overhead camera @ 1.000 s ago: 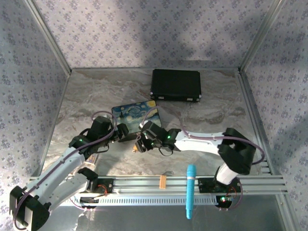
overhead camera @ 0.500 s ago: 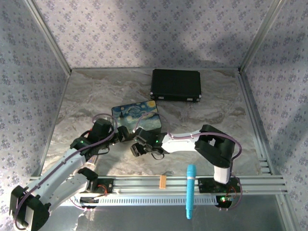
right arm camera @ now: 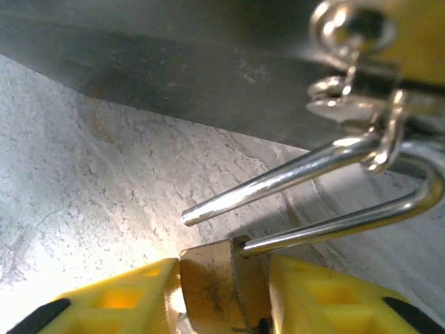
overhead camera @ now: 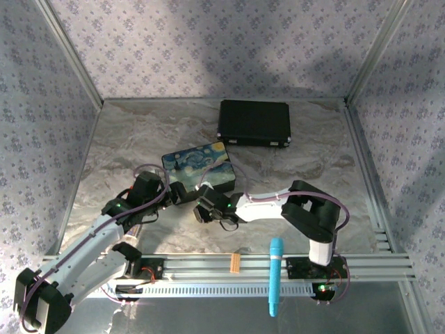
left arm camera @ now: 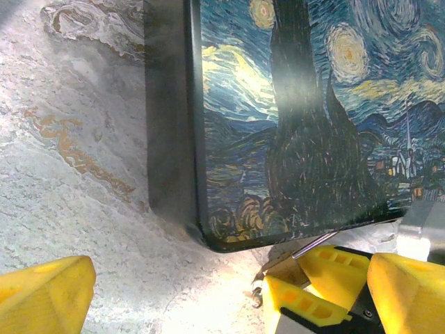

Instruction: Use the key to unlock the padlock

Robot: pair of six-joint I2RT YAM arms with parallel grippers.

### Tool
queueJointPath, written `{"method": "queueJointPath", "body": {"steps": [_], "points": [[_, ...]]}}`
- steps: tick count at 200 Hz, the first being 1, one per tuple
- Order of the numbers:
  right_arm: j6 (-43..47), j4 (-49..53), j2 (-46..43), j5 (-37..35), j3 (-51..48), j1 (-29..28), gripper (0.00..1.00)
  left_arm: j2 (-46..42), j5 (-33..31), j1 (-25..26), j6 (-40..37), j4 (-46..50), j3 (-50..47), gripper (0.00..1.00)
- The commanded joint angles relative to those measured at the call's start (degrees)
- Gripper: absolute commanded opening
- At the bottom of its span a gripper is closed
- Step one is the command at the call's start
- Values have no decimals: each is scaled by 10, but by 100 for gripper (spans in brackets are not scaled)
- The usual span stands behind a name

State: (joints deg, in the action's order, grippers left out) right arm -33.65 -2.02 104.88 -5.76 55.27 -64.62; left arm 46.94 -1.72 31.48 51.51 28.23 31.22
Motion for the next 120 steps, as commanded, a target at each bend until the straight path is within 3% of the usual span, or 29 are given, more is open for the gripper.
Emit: {"method": "queueJointPath", "body": {"steps": [1, 29, 50, 71, 105, 120], "points": [[-31, -42, -3, 52, -48, 0, 34, -2, -3, -5, -8, -9, -1, 100], [-45, -96, -47, 80, -102, 15, 29, -2, -4, -4, -34, -7, 9, 100], [-54, -150, -66, 118, -138, 33, 21, 1, -31, 11, -96, 3, 32, 100], [-62, -197, -72, 147, -168, 48, 15, 34, -121, 61, -180, 28, 79, 100], [-82, -276, -72, 182, -208, 65, 10, 161, -293, 159, -266, 118, 198, 100], [-81, -277, -74, 183, -209, 68, 6, 211, -305, 175, -306, 139, 235, 100]]}}
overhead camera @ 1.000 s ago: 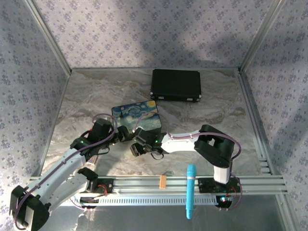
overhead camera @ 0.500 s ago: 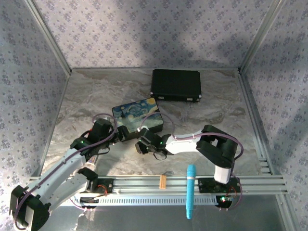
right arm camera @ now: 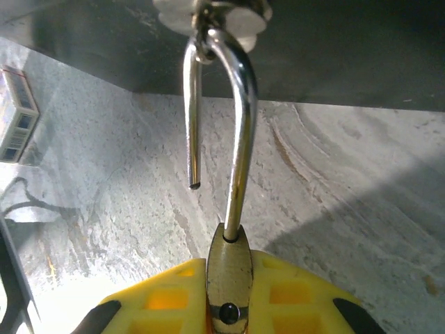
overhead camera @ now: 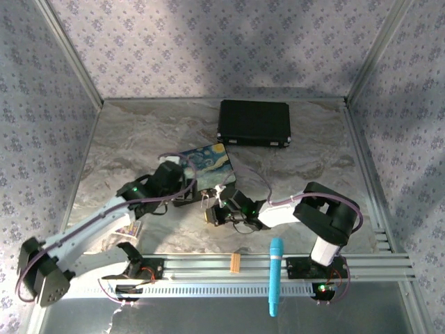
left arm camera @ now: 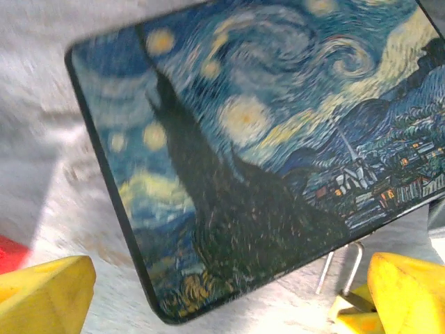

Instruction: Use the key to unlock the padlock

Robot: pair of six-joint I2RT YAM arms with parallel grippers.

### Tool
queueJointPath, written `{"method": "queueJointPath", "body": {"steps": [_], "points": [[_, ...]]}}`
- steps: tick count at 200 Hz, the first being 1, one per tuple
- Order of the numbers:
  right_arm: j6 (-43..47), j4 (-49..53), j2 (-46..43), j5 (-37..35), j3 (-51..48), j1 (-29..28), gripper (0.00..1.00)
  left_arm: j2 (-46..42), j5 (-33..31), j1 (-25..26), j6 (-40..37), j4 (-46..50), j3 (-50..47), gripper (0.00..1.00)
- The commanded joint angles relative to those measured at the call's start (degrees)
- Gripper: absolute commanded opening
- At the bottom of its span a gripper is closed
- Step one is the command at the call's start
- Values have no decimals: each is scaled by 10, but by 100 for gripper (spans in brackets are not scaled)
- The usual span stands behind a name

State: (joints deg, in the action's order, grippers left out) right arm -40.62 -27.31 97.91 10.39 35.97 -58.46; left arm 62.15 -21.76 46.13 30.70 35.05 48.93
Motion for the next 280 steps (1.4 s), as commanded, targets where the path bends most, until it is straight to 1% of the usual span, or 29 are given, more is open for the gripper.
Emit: {"method": "queueJointPath", "body": {"steps": [1, 20, 32, 43, 59, 67, 77, 92, 110, 120, 127, 133, 137, 154, 165, 174, 184, 214, 244, 259, 280], "points": [[-11, -24, -4, 22, -17, 6, 6, 61, -103, 29, -100, 71, 60, 100], [-21, -43, -15, 16, -37, 8, 6, 89, -54, 30, -158, 45, 67, 100], [-35, -66, -23, 21, -56, 15, 6, 92, -23, 30, -193, 9, 53, 98], [-45, -85, -28, 27, -71, 23, 6, 98, -3, 31, -223, 3, 53, 94], [-53, -107, -29, 36, -83, 28, 6, 117, -7, 49, -275, -7, 48, 93], [-57, -123, -25, 41, -87, 31, 6, 135, -4, 53, -287, -7, 50, 92], [-63, -142, -16, 49, -91, 35, 5, 160, -6, 61, -287, 7, 61, 92], [-69, -155, -6, 55, -92, 40, 5, 186, -24, 87, -290, 0, 63, 91], [-80, -175, -2, 50, -95, 42, 5, 205, -19, 104, -293, 3, 62, 87], [-89, -192, 1, 48, -98, 43, 5, 214, -28, 109, -292, 9, 59, 82], [-94, -201, 5, 50, -98, 44, 5, 221, -35, 110, -293, 11, 56, 77], [-96, -207, 7, 50, -96, 44, 4, 229, -41, 110, -294, 13, 54, 68], [-98, -209, 8, 48, -95, 43, 4, 235, -45, 110, -294, 16, 53, 65], [-106, -224, 16, 43, -90, 42, 3, 256, -63, 117, -299, 25, 48, 52], [-122, -244, 26, 42, -87, 44, 2, 267, -72, 124, -300, 27, 46, 48], [-138, -273, 35, 40, -89, 45, 2, 273, -69, 124, -299, 23, 43, 47], [-155, -300, 45, 33, -90, 49, 2, 278, -61, 124, -299, 16, 35, 43], [-181, -346, 52, -6, -97, 54, 2, 285, -58, 127, -298, 12, 25, 42], [-185, -340, 25, -41, -103, 65, 1, 288, -59, 138, -304, 16, 27, 42], [-185, -314, 16, -35, -94, 79, 1, 292, -57, 146, -307, 17, 26, 42], [-192, -312, 17, -23, -90, 97, 1, 292, -56, 151, -308, 15, 23, 42]]}}
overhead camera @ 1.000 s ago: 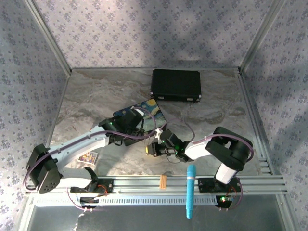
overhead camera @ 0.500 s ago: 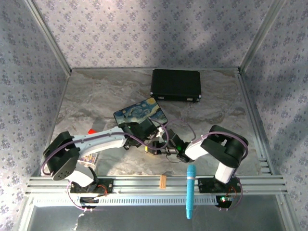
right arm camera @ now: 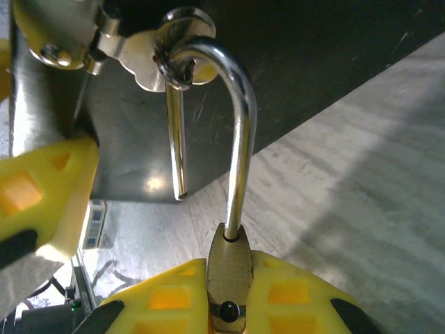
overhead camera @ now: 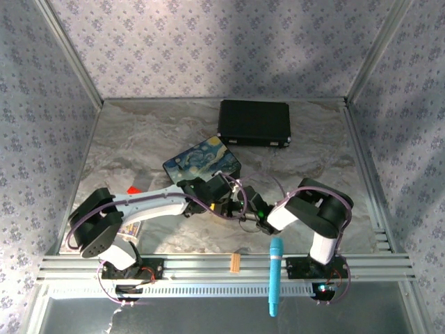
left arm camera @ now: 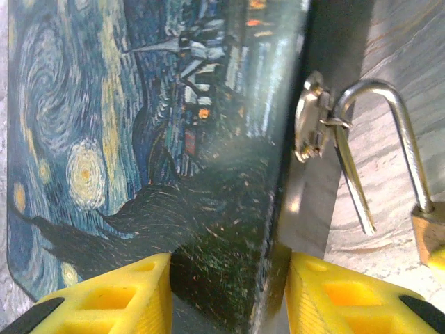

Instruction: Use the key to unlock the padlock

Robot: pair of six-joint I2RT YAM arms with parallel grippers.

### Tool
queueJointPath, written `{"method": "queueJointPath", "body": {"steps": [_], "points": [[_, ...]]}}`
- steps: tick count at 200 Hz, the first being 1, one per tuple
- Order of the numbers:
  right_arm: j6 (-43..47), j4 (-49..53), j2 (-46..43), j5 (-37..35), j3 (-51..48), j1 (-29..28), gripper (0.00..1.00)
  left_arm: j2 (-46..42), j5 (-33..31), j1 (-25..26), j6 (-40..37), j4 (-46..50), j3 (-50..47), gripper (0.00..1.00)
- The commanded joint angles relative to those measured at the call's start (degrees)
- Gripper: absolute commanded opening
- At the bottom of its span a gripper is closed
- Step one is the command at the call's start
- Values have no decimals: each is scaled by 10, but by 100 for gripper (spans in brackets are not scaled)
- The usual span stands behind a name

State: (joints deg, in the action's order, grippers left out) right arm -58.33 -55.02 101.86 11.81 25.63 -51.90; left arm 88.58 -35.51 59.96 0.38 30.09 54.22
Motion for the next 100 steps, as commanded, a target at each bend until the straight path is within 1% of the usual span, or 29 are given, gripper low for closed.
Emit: {"method": "queueJointPath", "body": {"steps": [1, 32, 54, 70, 100], "points": [[-16, -35, -22, -36, 15, 32, 1, 28, 81, 13, -5, 65, -30, 42], [-49, -76, -3, -22, 18, 57, 1, 25, 87, 19, -5, 63, -33, 41], [-44, -61, -1, -20, 32, 57, 1, 25, 90, 21, -5, 63, -33, 41], [-46, -65, 2, -10, 39, 68, 1, 24, 89, 22, -7, 63, -35, 41], [-41, -50, 8, 29, 50, 96, 1, 24, 87, 28, -5, 63, -37, 40]]}}
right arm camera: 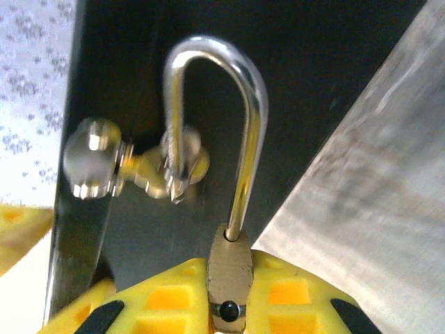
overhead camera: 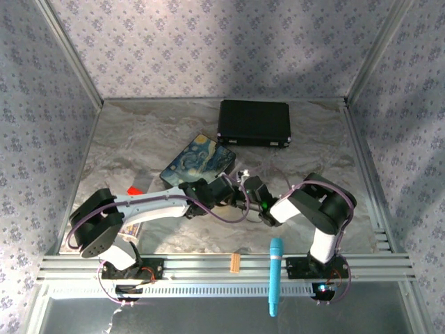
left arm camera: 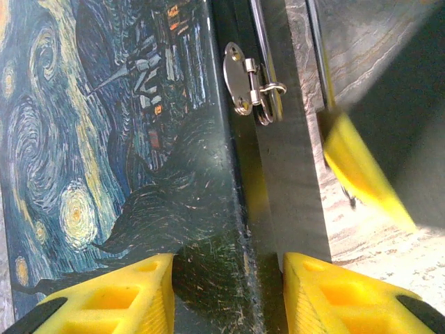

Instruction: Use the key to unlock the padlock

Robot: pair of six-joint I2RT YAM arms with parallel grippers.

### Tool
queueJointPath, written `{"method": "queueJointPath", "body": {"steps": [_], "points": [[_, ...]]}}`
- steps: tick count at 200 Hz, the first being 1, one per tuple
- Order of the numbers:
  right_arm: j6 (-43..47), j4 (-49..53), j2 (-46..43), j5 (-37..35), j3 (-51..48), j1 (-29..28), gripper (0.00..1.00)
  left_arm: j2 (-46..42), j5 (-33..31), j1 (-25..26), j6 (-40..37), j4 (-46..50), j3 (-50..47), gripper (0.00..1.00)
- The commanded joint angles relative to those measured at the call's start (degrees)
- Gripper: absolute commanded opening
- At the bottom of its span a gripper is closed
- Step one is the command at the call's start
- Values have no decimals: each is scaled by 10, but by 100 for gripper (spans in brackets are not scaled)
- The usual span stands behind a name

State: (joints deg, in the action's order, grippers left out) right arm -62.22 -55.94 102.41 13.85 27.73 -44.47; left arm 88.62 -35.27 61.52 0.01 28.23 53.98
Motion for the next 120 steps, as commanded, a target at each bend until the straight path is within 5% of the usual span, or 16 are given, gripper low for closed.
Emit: {"method": "queueJointPath", "body": {"steps": [1, 59, 120], "points": [[-2, -40, 2, 10, 30, 22, 1, 24, 84, 12, -1, 82, -34, 40], [-8, -4, 17, 97, 21, 39, 1, 31, 6, 11, 23, 89, -31, 46], [104, 358, -43, 164, 48, 71, 1, 21, -66, -12, 66, 100, 0, 90]]}}
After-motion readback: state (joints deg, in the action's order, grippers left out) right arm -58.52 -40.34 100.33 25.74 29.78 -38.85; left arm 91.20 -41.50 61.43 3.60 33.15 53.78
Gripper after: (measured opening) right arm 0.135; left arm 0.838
